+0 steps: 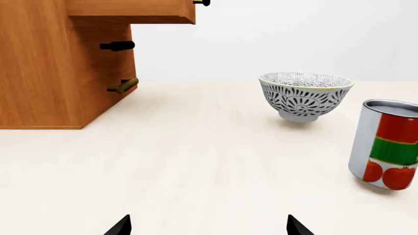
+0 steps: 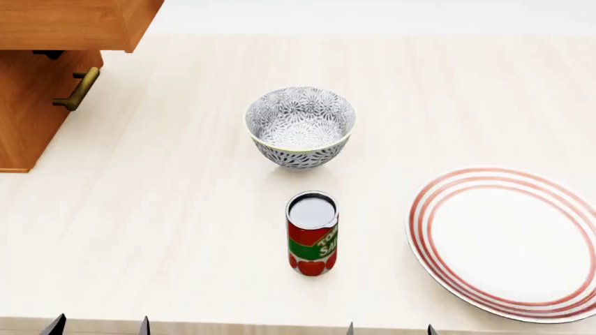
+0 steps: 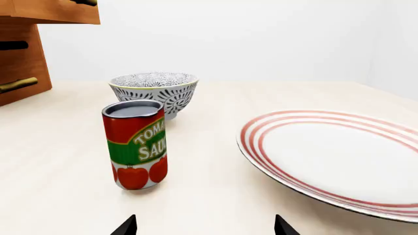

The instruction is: Put the bowl on the plate.

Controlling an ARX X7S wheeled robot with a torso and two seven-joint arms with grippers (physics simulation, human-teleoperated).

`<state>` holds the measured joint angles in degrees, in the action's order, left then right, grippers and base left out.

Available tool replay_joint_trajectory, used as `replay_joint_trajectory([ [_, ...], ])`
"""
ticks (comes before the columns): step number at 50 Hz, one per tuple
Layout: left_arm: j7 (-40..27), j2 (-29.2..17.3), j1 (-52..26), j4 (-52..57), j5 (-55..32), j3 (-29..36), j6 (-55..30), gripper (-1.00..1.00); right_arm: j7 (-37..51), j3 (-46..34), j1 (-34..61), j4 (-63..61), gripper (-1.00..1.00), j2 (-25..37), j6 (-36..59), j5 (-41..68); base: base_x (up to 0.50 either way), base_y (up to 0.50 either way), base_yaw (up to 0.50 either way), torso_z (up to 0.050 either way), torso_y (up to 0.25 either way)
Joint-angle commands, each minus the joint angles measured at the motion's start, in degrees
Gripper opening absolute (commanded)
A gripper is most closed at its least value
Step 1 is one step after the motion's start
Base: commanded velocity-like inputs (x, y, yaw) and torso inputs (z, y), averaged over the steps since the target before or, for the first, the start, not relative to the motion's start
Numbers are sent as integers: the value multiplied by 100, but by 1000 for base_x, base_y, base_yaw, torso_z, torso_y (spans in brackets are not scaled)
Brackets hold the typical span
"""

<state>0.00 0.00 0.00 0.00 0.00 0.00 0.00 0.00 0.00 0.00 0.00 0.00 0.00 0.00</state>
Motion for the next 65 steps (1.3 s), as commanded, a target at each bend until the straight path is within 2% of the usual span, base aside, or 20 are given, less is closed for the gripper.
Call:
replay_joint_trajectory([
  [1,-60,-61,-10,-19,-61,60,9,100,559,-560,23,-6,100,462,-16,462,0,0,0,0,0],
  [10,-232,-240,73,104,-365,208,141,100,662,-677,36,47,100,523,-38,400,0,0,0,0,0],
  [21,-522,-340,64,27,-329,319,306,100,722,-745,19,12,100,594,-58,509,0,0,0,0,0],
  [28,-732,-383,-17,132,-335,340,-68,100,743,-743,56,-32,100,628,56,657,0,0,0,0,0],
  [31,-697,-481,-18,657,-395,349,-158,100,849,-708,114,-499,100,716,425,647,0,0,0,0,0],
  [36,-733,-682,-275,1961,-669,257,-1450,100,928,-617,387,-2230,100,1066,1876,752,0,0,0,0,0],
  [42,-715,-1010,-830,3391,-1088,68,-3080,100,892,-34,1086,-3902,100,1427,4087,1743,0,0,0,0,0],
  [45,-844,-1017,-973,3692,-1117,-53,-3254,100,910,166,1335,-4487,100,1561,4601,2030,0,0,0,0,0],
  [49,-863,-982,-1326,3968,-1666,-420,-4062,100,943,279,1549,-4815,100,1631,4877,2181,0,0,0,0,0],
  [52,-944,-1042,-1364,4097,-1567,-412,-4020,100,755,429,1425,-4870,100,1595,4532,2326,227,0,0,0,0],
  [65,-1039,-1018,-1392,4277,-1813,-606,-4203,100,752,473,1495,-4634,100,1550,4507,2443,500,0,0,0,0],
])
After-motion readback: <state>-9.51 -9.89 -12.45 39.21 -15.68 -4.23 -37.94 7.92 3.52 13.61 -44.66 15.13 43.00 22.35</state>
